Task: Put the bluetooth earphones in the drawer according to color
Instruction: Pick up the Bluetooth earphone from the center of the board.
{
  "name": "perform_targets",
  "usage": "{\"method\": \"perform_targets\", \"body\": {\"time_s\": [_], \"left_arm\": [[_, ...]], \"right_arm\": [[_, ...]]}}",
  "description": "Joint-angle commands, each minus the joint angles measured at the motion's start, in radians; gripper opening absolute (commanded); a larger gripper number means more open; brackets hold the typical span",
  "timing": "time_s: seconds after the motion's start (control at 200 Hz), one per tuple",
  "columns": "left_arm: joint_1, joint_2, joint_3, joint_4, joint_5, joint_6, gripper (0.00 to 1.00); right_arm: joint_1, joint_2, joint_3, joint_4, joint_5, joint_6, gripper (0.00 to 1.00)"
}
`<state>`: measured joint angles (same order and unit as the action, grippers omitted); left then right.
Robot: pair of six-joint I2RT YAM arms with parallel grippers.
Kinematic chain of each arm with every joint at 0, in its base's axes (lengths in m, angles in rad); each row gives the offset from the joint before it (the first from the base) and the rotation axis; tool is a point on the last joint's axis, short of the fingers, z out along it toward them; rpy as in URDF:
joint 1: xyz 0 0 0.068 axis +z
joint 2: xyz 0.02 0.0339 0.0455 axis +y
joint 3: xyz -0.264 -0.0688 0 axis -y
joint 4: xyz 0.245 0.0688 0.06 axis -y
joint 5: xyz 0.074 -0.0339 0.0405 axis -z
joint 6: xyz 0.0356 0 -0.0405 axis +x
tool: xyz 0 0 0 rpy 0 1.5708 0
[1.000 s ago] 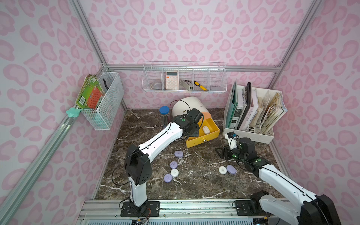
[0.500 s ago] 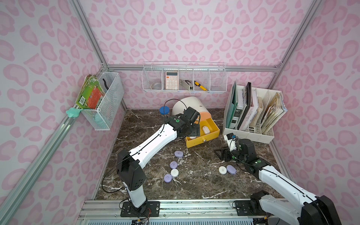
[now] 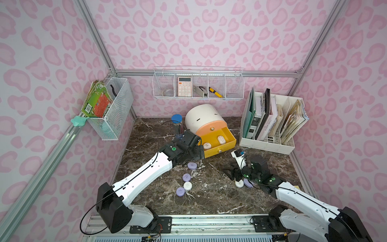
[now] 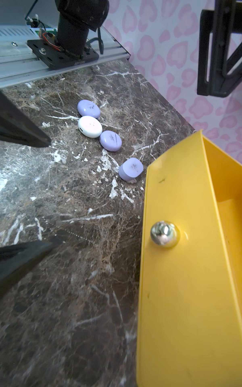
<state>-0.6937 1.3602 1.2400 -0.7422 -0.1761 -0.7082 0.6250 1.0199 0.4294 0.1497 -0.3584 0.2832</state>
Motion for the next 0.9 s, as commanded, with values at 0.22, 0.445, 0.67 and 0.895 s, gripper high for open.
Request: {"method": "perform_targets", "body": {"time_s": [0.22,0.445,0.67,0.895], "left_arm": [[0.001,-0.154,-0.178,-0.079,-0.088,-0.145,0.92],[0.003,-0.227,-0.279,-0.120,-0.120,-0.206,0.93],[0.012,-0.254,-0.333,-0.151,-0.147,-0.225,0.97],[0.045,-0.300,-0.396,-0.138,-0.141,-0.226,0.99]], "right_arm": [[0.160,0.073,-0.001,0.100,0.093,-0.004,0.75],[0.309,0.190,0.049,0.120,0.197,-0.003,0.81],[0.448,0.356,0.131,0.154,0.278,-0.021,0.98],[0.551,0.569,0.277,0.136,0.338,-0.048,0.98]]}}
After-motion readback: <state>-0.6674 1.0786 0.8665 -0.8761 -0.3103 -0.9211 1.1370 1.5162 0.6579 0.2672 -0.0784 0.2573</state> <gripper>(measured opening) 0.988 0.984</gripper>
